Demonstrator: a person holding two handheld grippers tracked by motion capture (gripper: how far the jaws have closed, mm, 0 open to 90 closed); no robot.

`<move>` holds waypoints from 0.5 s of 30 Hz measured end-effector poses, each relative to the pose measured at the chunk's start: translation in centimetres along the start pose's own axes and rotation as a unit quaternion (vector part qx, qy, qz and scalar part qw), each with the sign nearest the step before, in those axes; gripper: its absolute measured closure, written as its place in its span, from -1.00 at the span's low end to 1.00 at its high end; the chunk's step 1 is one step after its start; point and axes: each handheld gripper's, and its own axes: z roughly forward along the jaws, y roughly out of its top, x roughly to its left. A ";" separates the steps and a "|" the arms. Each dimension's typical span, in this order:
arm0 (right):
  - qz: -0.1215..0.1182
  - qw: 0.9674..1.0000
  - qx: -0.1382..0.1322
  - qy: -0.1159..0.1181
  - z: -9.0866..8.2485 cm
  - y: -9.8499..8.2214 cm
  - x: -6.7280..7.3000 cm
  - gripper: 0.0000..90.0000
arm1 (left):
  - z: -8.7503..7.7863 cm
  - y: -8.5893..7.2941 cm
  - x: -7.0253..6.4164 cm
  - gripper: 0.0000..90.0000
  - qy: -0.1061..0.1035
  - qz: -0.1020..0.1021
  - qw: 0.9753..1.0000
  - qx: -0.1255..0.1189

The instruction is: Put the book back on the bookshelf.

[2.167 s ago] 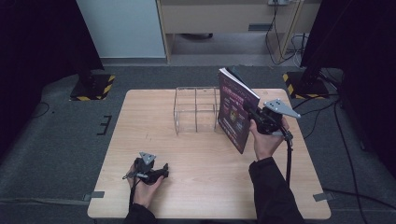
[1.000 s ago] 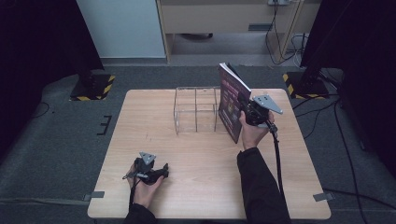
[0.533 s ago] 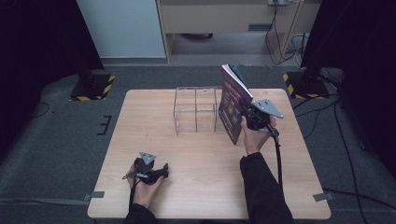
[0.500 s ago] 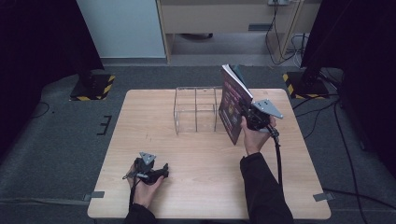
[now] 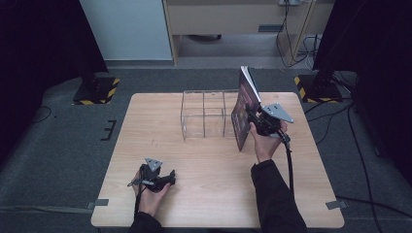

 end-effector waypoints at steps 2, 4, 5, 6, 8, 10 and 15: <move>-0.001 1.000 0.002 0.001 0.0 0.0 0.0 0.35 | 0.0 0.0 0.0 -0.66 0.000 0.000 1.000 0.000; -0.002 1.000 0.003 0.000 0.0 0.0 -0.1 0.32 | 0.0 0.0 0.0 -0.66 0.000 0.000 1.000 0.000; -0.003 1.000 0.003 -0.003 0.0 0.0 -0.1 0.21 | 0.0 0.0 0.0 -0.66 0.000 0.000 1.000 0.000; -0.005 1.000 0.002 -0.005 0.0 0.0 -0.1 0.15 | 0.0 0.0 0.0 -0.66 0.000 0.000 1.000 0.000; -0.006 1.000 -0.001 -0.008 -0.1 0.0 -0.2 0.03 | 0.0 0.0 0.0 -0.66 0.000 0.000 1.000 0.000; -0.002 1.000 0.001 -0.004 -0.2 0.1 -0.3 -0.10 | 0.0 0.0 0.0 -0.66 0.000 0.000 1.000 0.000; 0.000 1.000 0.022 0.015 -0.8 0.2 -0.4 -0.28 | 0.0 0.0 0.0 -0.66 0.000 0.000 1.000 0.000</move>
